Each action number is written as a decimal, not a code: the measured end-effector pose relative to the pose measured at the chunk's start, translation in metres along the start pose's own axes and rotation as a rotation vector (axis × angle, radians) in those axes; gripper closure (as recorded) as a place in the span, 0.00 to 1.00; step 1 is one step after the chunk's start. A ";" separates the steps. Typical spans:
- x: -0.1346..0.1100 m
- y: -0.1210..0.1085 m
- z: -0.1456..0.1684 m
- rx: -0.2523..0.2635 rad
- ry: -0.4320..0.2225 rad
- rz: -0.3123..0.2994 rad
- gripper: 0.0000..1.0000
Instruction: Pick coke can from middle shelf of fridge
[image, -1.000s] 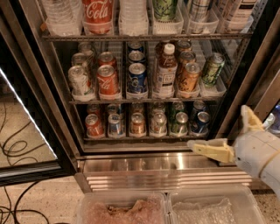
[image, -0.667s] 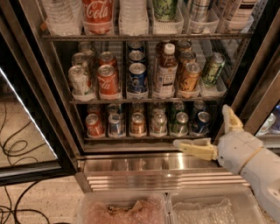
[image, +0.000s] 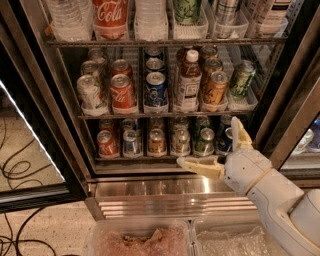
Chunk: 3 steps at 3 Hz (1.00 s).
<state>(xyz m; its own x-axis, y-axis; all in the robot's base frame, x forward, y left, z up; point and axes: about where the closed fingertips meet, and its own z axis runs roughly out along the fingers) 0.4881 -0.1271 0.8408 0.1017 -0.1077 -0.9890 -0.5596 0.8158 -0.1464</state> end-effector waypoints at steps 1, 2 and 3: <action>0.003 0.012 0.005 -0.052 -0.011 0.001 0.00; 0.007 0.034 0.013 -0.145 -0.032 0.001 0.00; 0.022 0.070 0.020 -0.197 -0.068 0.010 0.00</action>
Offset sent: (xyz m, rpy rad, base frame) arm -0.0146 0.0566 -0.0224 0.0073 -0.0158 0.2567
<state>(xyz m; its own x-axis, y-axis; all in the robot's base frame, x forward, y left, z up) 0.4672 -0.0608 0.8095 0.1464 -0.0559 -0.9876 -0.7100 0.6893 -0.1443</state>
